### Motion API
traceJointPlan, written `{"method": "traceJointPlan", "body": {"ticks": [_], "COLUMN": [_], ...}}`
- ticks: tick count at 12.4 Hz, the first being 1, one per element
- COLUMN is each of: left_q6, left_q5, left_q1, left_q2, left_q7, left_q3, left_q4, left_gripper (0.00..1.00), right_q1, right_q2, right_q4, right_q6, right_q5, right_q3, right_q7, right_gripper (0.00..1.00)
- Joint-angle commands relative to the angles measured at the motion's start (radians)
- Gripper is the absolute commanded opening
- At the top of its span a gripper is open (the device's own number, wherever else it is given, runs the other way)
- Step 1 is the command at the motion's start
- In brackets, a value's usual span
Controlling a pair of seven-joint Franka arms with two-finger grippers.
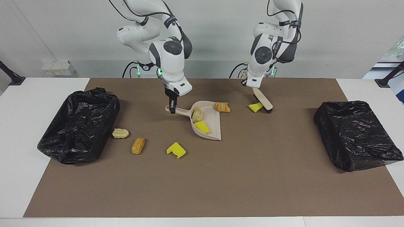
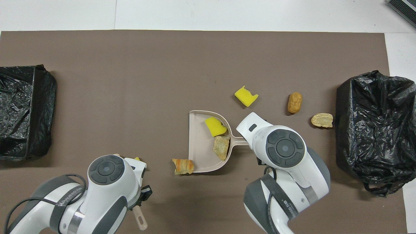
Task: Sweep and dump trash in bin
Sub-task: 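Brush the pieces into the dustpan held by the right gripper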
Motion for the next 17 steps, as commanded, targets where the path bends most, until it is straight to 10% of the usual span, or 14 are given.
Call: {"method": "traceJointPlan", "body": {"ticks": [1, 6, 12, 17], "left_q6": [0.151, 0.283, 0.357, 0.128], "left_q5": [-0.088, -0.211, -0.226, -0.209], "left_q1": [-0.076, -0.173, -0.173, -0.151], "left_q2": [0.084, 0.279, 0.294, 0.249], "left_q7": [0.021, 0.057, 0.161, 0.134], "left_q3": [0.006, -0.022, -0.164, -0.165], "left_q4": [0.036, 0.243, 0.323, 0.363], "left_gripper": [0.0, 0.0, 0.0, 0.0], "right_q1": [0.005, 0.005, -0.018, -0.079], "right_q2": [-0.018, -0.018, -0.012, -0.052], "right_q4": [-0.027, -0.027, -0.027, -0.022], "right_q6": [0.024, 0.021, 0.048, 0.045], "right_q5": [0.012, 0.012, 0.053, 0.174], "right_q3": [0.005, 0.005, 0.005, 0.004], "right_q7": [0.013, 0.016, 0.02, -0.116], "right_gripper": [0.0, 0.0, 0.0, 0.0]}}
